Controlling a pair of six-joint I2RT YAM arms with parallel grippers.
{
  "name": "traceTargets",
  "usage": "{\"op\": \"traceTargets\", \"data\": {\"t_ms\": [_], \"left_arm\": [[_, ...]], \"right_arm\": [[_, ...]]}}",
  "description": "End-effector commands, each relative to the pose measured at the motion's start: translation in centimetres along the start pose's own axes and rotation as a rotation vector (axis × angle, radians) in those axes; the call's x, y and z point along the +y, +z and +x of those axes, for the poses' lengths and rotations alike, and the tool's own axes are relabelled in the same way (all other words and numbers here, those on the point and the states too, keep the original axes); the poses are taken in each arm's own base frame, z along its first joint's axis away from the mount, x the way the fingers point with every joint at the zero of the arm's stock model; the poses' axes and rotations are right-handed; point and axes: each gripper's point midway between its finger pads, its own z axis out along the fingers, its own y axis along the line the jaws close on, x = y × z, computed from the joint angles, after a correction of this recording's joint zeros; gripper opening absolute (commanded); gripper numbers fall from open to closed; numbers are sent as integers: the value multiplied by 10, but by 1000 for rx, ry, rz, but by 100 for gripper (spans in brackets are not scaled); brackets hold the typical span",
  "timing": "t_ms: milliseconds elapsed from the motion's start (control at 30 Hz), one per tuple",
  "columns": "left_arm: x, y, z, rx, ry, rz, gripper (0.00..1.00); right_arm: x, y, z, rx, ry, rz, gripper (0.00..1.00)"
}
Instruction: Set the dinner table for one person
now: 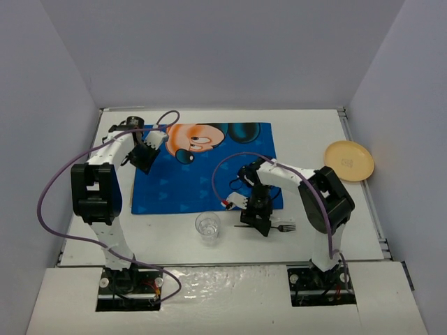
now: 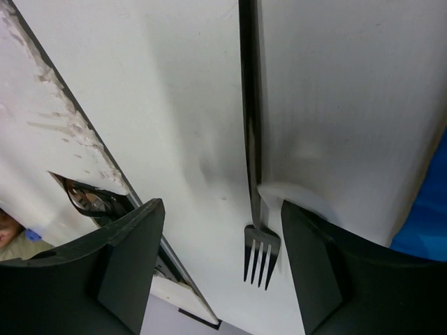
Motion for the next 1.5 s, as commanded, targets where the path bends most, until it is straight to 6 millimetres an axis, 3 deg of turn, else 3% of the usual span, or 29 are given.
{"op": "traceTargets", "data": {"t_ms": [0, 133, 200, 333, 467, 600, 1033, 1267, 1467], "left_arm": [[4, -31, -15, -75, 46, -59, 19], [5, -32, -15, -77, 47, -61, 19], [5, -33, -16, -82, 48, -62, 19], [6, -34, -18, -86, 49, -64, 19], [5, -35, -18, -92, 57, -64, 19], [5, -35, -18, -93, 64, -63, 19], [8, -38, -16, -85, 83, -75, 19], [6, -33, -9, -68, 90, -75, 19], [7, -29, -12, -71, 75, -70, 19]], "right_arm": [[7, 0, 8, 36, -9, -21, 67], [4, -10, 2, 5, -16, 29, 67], [-5, -26, 1, 1, -11, 125, 65], [-38, -92, -8, -88, 47, 421, 65], [-79, -159, 5, -197, 221, 666, 65], [-115, -189, 35, -248, 372, 774, 66], [-230, -154, 154, -131, 835, 817, 65], [-257, -147, 198, -157, 948, 802, 63], [-260, -148, 207, -150, 959, 824, 64]]}}
